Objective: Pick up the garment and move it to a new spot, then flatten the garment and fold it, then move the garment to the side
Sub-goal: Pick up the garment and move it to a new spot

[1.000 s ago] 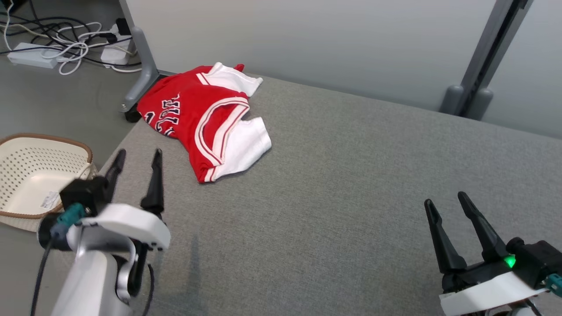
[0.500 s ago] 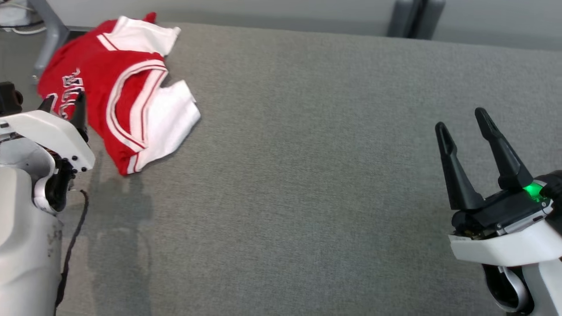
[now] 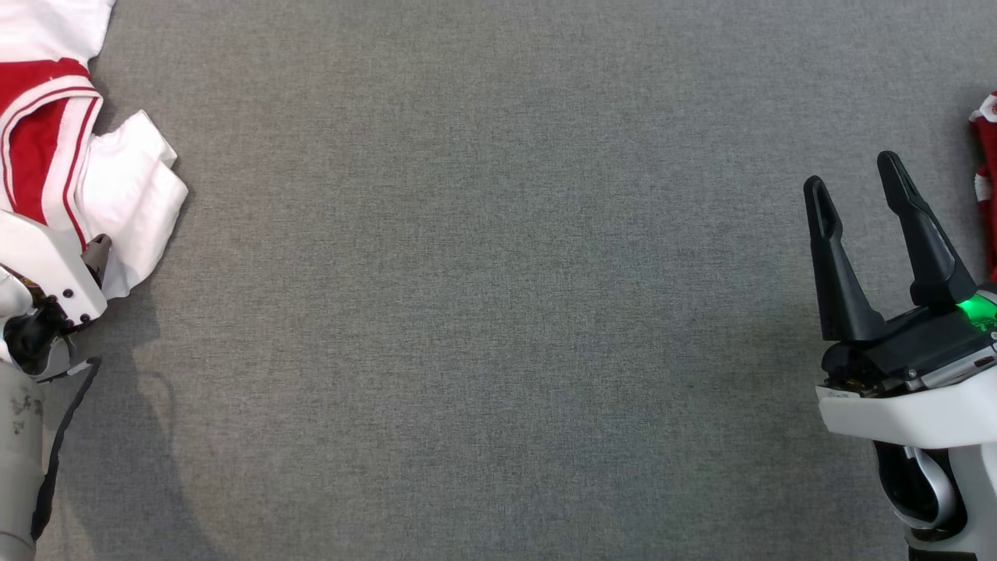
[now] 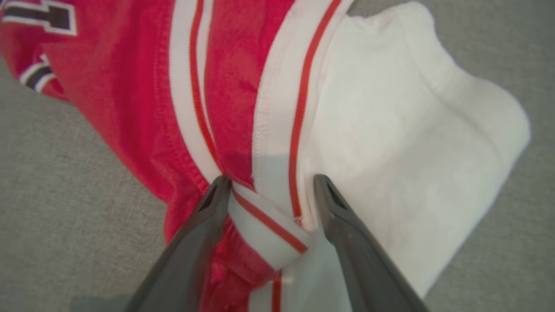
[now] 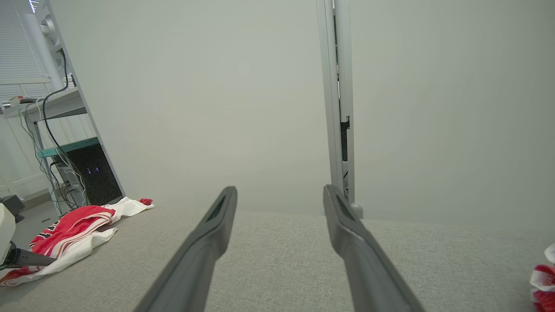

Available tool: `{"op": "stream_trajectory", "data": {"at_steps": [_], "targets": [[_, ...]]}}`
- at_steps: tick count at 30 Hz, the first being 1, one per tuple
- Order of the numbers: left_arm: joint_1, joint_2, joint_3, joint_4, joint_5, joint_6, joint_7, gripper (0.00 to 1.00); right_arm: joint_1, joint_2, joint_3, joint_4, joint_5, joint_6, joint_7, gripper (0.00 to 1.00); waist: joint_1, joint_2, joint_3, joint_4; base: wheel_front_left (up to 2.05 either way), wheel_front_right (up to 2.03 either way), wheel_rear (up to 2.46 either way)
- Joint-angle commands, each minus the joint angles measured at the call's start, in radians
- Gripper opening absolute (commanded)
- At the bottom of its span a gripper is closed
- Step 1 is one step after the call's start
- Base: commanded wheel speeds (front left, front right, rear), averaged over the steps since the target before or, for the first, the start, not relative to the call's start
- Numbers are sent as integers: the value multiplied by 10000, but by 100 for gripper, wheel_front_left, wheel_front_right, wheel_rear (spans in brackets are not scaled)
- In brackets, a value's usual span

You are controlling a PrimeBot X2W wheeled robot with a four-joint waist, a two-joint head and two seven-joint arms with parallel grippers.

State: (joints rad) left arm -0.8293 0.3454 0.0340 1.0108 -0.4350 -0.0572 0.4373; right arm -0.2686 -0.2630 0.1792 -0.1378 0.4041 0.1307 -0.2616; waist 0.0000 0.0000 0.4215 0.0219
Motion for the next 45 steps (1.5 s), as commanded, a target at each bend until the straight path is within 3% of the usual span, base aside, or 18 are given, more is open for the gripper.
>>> {"op": "stream_trajectory", "data": {"at_steps": [1,3,5,6,7,8,15,26,37,45], "targets": [[227,-228,-124,358,-55,-13,253,100,-105,-12,-15,18,19,1,-46,100,0,0,81,-97,0,0,0],[193,-238,-166,546,-67,-43,386,100,-102,2,-41,1,3,1,-46,100,0,0,92,-107,0,0,0],[129,-247,-201,642,-80,-98,342,82,-99,10,-45,-13,-24,1,-46,100,0,0,101,-93,0,0,0],[88,-249,-224,653,-82,-136,242,49,-103,9,-38,-9,-38,1,-46,100,0,0,101,-78,0,0,0],[45,-240,-260,643,-51,-152,145,29,-109,5,-26,-2,-46,1,-46,100,0,0,97,-62,0,0,0],[-13,-222,-289,625,-16,-185,42,0,-111,1,-11,12,-52,1,-46,100,0,0,83,-45,0,0,0],[-190,114,-632,433,247,-425,-879,0,34,83,82,229,-81,1,-46,100,0,0,-457,72,0,0,0],[-256,445,-1933,-562,646,-731,-1296,0,708,597,224,804,-195,1,-46,100,0,0,-2467,94,0,0,0],[147,959,-4557,-3981,-519,-746,-505,0,1332,1056,124,1099,-350,1,-46,100,0,0,-3865,-728,0,0,0],[59,628,-5355,-6094,-1179,-727,-95,0,1423,1119,26,1163,-423,1,-46,100,0,0,-4333,-1448,0,0,0]]}}
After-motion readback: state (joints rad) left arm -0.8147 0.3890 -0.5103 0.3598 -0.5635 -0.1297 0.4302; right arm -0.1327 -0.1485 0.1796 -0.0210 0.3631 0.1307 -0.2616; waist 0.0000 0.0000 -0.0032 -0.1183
